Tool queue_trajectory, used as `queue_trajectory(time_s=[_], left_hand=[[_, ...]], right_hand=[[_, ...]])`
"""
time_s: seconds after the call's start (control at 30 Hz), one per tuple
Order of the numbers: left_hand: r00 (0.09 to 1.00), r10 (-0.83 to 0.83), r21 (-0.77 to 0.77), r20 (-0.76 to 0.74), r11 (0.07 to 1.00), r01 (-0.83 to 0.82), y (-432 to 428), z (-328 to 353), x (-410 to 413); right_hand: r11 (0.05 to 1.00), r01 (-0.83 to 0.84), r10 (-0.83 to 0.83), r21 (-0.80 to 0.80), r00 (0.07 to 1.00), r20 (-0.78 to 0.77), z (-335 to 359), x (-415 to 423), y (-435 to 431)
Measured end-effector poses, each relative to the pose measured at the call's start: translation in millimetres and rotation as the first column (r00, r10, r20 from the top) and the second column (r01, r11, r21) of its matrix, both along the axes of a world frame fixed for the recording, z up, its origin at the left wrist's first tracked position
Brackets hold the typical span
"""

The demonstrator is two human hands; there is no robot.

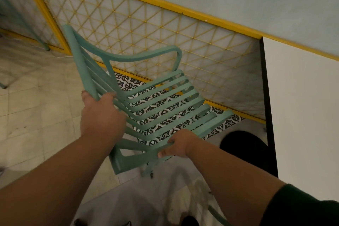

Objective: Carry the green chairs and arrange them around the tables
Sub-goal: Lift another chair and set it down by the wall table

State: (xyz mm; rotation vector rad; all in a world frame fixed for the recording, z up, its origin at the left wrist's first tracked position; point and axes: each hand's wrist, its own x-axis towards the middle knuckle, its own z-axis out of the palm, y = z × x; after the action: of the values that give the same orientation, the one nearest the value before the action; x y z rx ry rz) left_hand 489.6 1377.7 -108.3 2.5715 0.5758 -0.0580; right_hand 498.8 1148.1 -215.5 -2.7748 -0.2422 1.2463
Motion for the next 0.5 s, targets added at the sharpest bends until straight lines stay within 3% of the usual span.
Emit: queue_trajectory(time_s=[0.2,0.5], left_hand=[[0.997,-0.068,0.003,0.02,0.998,0.068,16,0,18],[0.995,-0.1,0.01,0.021,0.995,0.099,22,3,25]], right_hand=[[0.987,0.147,-0.148,0.057,0.989,0.002,-15,1,12],[0.998,0.039,-0.039,0.049,0.999,-0.01,-9,9,11]])
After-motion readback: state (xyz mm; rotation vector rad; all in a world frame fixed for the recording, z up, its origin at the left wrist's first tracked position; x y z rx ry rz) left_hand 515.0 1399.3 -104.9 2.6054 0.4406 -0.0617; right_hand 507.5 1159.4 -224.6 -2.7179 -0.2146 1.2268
